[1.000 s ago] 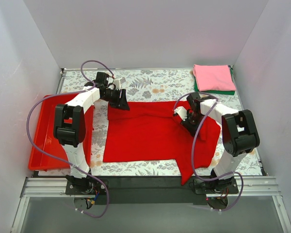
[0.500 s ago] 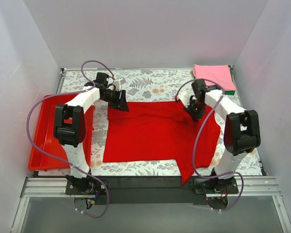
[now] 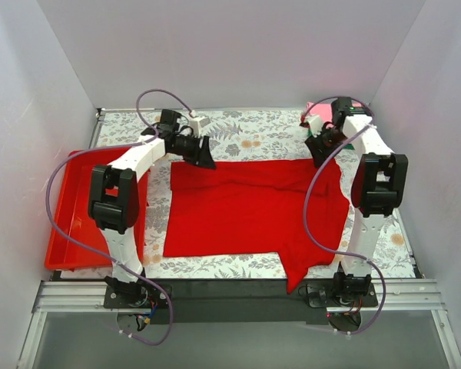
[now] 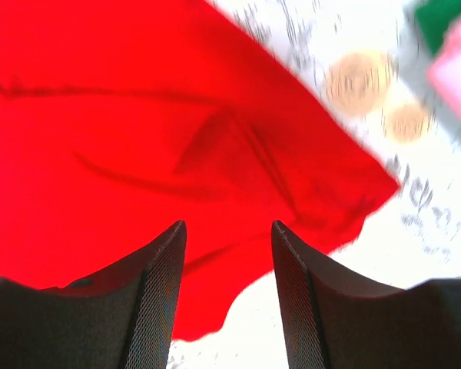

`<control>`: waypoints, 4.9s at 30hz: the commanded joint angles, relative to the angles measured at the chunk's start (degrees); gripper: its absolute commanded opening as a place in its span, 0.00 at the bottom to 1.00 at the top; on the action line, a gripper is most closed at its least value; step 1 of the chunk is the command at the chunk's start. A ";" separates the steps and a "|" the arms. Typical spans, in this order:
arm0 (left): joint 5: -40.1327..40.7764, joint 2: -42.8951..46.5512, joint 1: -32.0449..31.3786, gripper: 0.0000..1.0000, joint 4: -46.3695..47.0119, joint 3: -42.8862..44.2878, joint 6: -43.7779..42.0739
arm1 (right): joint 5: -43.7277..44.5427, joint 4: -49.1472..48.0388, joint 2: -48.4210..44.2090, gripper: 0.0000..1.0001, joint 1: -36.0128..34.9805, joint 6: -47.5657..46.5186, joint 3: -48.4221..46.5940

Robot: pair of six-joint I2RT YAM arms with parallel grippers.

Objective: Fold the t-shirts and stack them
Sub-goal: Fold the tshirt

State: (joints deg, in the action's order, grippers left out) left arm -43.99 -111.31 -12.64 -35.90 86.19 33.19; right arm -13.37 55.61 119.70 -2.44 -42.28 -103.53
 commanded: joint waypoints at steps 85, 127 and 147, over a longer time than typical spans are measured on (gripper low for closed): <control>22.28 -34.33 -35.96 0.19 43.37 30.44 -10.34 | -16.61 -2.97 6.16 0.13 14.13 15.30 4.47; -0.65 -5.41 -35.08 0.00 44.96 -3.04 -10.86 | -18.54 9.60 -15.10 0.20 13.78 -4.55 24.06; 5.56 12.69 -21.12 0.28 21.43 -15.53 -2.53 | -13.10 10.77 -15.29 0.44 11.14 -3.70 16.34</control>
State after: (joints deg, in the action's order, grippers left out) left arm -44.27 -103.33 -38.48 -7.18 69.95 25.56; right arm -26.50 67.72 102.08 10.11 -50.46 -85.80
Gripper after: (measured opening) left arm 0.283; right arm 0.454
